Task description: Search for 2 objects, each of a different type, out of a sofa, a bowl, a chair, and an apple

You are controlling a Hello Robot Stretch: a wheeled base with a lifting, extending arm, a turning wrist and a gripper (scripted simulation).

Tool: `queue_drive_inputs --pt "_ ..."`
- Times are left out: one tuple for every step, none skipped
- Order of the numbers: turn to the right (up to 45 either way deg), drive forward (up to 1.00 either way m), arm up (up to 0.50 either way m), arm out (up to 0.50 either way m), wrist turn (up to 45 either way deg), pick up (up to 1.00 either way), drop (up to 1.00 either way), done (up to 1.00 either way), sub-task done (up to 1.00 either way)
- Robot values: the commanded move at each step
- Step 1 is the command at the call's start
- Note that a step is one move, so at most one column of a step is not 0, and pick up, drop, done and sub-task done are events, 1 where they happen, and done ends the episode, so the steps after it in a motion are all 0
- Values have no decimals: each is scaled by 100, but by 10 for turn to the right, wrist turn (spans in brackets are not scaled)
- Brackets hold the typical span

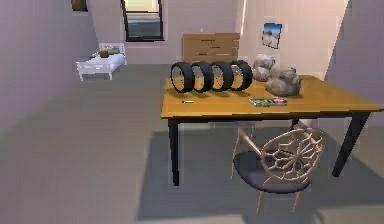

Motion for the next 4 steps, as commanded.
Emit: queue_drive_inputs --pt "0 50 0 0 0 0 0 0 0" --pt "390 0 0 0 0 0 0 0 0" --pt "0 0 0 0 0 0 0 0 100" --pt "450 0 0 0 0 0 0 0 0"
